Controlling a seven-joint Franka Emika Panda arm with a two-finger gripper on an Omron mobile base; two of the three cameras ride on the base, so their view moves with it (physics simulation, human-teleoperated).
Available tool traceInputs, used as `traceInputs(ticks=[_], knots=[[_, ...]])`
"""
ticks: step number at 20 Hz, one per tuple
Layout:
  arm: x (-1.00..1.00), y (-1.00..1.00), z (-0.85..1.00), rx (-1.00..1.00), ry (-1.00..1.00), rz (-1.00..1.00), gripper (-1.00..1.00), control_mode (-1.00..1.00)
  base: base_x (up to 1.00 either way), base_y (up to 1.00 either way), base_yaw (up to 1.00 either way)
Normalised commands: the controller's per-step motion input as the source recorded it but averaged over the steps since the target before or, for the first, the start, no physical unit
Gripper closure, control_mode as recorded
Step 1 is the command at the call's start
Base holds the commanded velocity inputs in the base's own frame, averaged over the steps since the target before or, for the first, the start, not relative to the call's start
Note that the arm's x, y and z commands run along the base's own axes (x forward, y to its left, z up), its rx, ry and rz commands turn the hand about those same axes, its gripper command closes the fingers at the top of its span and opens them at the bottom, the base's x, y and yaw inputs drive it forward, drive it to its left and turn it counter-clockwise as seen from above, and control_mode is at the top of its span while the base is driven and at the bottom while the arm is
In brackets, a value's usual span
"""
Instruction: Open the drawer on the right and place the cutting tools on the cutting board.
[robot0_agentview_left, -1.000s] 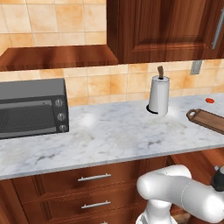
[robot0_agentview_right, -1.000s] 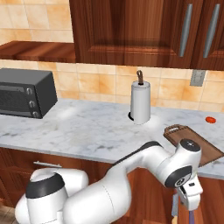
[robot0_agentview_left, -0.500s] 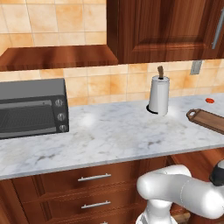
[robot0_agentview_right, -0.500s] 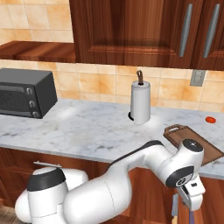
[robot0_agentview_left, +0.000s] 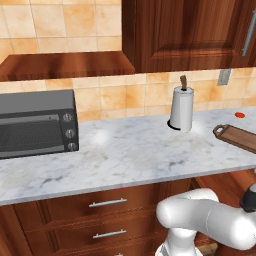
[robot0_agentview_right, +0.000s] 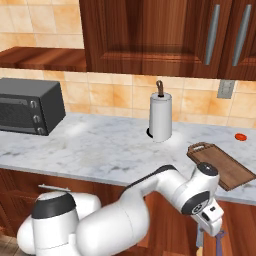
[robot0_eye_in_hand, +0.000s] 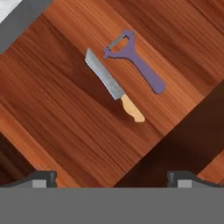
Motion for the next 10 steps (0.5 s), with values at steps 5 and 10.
traceInputs(ticks=[5,10], knots=[[0.08,0.04,-0.24,0.0,0.08,0.13,-1.0,-1.0,0.0,0.0,0.0],[0.2,-0.01,-0.41,-0.05,0.16,0.04,-1.0,-1.0,0.0,0.0,0.0]])
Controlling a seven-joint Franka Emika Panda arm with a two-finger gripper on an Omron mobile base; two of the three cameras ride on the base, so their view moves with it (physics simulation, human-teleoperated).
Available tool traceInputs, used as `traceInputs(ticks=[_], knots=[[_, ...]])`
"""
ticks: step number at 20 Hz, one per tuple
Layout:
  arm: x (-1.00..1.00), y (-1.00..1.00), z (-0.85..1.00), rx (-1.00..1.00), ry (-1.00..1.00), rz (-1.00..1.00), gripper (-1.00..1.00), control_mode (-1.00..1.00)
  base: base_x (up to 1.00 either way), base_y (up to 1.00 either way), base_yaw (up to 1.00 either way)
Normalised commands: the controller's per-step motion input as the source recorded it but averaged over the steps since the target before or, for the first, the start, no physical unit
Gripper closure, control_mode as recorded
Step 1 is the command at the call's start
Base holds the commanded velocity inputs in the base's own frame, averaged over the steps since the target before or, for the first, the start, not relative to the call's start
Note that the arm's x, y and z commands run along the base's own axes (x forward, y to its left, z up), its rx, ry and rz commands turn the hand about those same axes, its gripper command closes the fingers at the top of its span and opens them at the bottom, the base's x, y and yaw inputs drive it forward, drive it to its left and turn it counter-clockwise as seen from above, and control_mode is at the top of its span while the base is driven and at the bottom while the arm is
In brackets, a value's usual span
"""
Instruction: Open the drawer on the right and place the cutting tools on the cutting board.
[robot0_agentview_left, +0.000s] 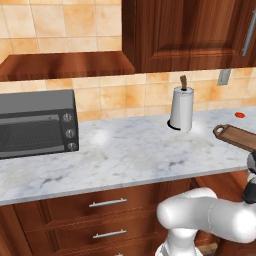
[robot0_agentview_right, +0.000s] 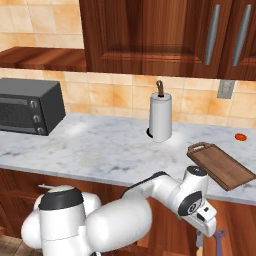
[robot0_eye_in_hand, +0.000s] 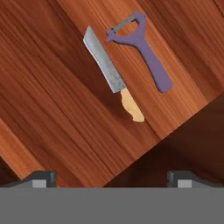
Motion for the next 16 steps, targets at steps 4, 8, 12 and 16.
traceInputs(ticks=[4,8,12,16], knots=[[0.01,-0.02,-0.39,0.0,0.05,0.06,-1.0,-1.0,0.0,0.0,0.0],[-0.03,-0.19,-0.43,0.0,0.03,0.03,-1.0,-1.0,0.0,0.0,0.0],[-0.11,-0.29,-0.41,0.0,0.06,0.0,-1.0,-1.0,0.0,0.0,0.0],[0.0,0.0,0.0,0.0,0.0,0.0,-1.0,-1.0,0.0,0.0,0.0]])
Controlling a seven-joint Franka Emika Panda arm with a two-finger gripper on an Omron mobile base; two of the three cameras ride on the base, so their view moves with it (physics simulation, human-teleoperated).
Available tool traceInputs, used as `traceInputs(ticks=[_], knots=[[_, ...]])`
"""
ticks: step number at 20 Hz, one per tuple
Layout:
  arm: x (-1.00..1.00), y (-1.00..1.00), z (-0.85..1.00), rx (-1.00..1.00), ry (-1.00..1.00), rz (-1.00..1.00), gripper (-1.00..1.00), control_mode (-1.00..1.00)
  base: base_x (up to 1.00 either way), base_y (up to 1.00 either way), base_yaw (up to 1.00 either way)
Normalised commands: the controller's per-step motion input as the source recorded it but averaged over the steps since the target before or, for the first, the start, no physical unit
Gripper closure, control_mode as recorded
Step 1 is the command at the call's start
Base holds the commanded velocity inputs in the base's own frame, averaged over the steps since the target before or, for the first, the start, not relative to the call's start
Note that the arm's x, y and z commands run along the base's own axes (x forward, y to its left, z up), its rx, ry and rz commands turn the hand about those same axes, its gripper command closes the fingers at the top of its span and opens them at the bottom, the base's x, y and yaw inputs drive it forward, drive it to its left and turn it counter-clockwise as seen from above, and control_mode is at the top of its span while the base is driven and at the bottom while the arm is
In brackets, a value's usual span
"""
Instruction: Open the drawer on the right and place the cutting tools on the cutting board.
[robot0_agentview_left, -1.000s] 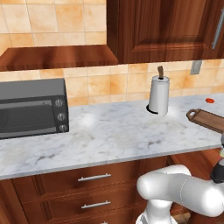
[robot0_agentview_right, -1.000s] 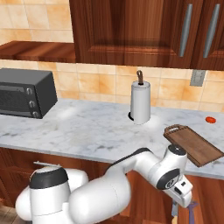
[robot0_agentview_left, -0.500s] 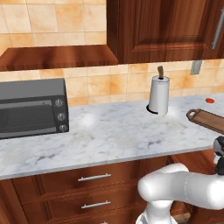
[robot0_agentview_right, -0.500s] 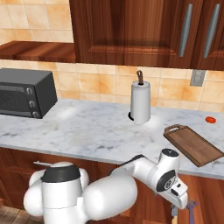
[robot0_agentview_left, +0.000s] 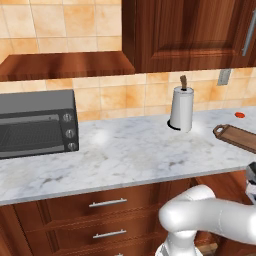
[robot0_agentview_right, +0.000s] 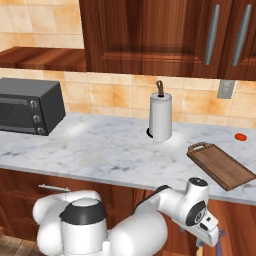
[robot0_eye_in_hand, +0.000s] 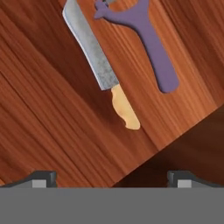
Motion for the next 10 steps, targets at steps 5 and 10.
traceInputs(ticks=[5,10], knots=[[-0.11,0.0,0.4,0.0,-0.09,0.04,-1.0,-1.0,0.0,0.0,0.0],[0.0,0.0,-0.2,-0.01,0.02,0.03,-1.0,-1.0,0.0,0.0,0.0]])
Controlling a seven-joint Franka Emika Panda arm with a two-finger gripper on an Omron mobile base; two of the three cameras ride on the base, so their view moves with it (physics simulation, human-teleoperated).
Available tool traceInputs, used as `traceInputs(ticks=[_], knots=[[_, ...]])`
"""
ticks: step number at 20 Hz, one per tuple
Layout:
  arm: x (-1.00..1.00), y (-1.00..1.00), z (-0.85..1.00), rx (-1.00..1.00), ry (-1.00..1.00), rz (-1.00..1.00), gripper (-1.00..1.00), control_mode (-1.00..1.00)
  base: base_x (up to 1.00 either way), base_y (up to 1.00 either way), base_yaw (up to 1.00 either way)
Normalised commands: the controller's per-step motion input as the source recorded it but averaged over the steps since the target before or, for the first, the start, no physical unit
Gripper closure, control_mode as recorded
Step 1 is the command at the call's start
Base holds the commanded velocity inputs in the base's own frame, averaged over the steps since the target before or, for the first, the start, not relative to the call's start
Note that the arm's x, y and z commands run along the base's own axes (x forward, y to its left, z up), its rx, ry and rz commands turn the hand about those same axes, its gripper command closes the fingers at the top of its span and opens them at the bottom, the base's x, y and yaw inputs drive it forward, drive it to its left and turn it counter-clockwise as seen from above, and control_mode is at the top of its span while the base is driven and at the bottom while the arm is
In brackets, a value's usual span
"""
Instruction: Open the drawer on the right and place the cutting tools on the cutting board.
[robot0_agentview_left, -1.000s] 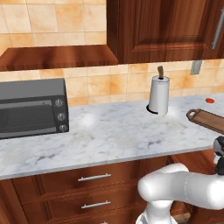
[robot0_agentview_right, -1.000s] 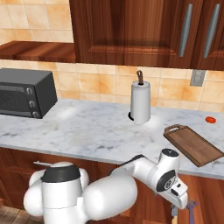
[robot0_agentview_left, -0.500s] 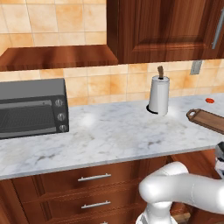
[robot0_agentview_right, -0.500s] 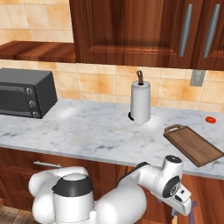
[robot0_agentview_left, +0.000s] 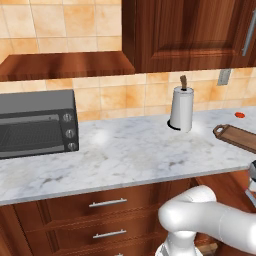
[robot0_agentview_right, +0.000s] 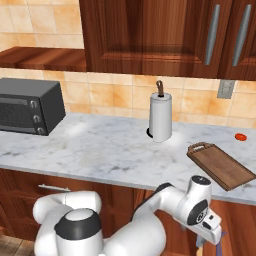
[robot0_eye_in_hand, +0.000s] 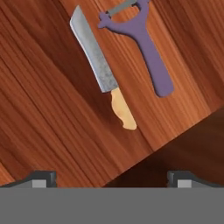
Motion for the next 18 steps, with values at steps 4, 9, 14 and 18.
traceInputs(ticks=[4,9,14,18], knots=[[0.0,0.0,-0.37,-0.01,0.0,0.02,-1.0,-1.0,0.0,0.0,0.0],[0.0,0.0,-0.42,0.0,0.0,0.03,-1.0,-1.0,0.0,0.0,0.0],[0.0,0.0,-0.39,-0.02,0.0,0.05,-1.0,-1.0,0.0,0.0,0.0],[0.0,-0.14,-0.41,-0.02,0.0,0.09,-1.0,-1.0,0.0,0.0,0.0]])
